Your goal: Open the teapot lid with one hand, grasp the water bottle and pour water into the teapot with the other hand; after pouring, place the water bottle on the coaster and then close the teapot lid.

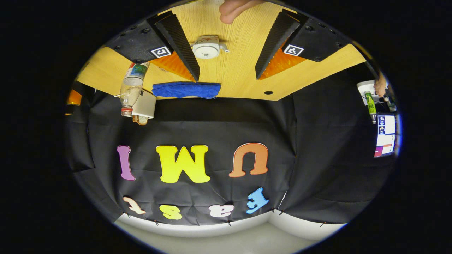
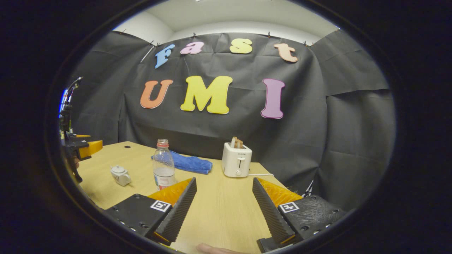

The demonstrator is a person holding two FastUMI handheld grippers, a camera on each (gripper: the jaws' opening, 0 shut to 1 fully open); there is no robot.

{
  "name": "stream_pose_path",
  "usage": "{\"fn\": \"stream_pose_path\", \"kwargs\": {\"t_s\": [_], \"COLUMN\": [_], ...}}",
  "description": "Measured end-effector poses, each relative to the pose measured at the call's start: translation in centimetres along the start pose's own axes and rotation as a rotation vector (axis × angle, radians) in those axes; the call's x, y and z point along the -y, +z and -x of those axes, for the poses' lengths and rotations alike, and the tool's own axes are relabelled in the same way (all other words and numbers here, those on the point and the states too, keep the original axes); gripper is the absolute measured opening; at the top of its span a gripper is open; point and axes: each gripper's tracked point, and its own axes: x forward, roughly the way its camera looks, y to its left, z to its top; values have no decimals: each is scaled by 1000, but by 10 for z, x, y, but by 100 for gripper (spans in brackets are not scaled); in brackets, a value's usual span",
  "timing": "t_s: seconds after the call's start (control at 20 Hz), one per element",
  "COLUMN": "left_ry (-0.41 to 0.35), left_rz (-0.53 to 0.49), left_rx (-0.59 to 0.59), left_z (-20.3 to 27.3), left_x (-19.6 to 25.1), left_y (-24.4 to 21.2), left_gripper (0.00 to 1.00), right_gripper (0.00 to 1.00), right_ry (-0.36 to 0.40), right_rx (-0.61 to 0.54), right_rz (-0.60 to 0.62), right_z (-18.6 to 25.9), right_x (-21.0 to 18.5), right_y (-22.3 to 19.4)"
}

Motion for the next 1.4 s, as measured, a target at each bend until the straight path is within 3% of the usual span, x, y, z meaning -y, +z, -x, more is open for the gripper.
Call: {"fn": "stream_pose_path", "kwargs": {"t_s": [0.25, 0.4, 0.5, 0.75, 1.0, 1.3, 1.4], "left_ry": [-44, -77, -84, -160, -142, -147, -152], "left_rz": [12, -1, -17, -28, 1, 16, 29], "left_rx": [-74, -125, -140, -153, -154, -148, -144], "left_z": [-39, -49, -54, -58, -71, -72, -70], "left_x": [14, 26, 30, 50, 44, 48, 48], "left_y": [-41, -59, -67, -78, -80, -76, -72], "left_gripper": [100, 98, 90, 70, 46, 10, 7], "right_gripper": [99, 95, 92, 95, 99, 96, 99], "right_ry": [2, -1, 1, 8, 21, 39, 52], "right_rx": [-4, -17, -23, -36, -42, -54, -60], "right_rz": [-6, -6, -9, 7, 20, 18, 9], "right_z": [-8, -12, -13, -17, -20, -27, -30], "right_x": [1, -2, -4, -12, -21, -39, -48], "right_y": [-6, -10, -13, -21, -25, -34, -38]}}
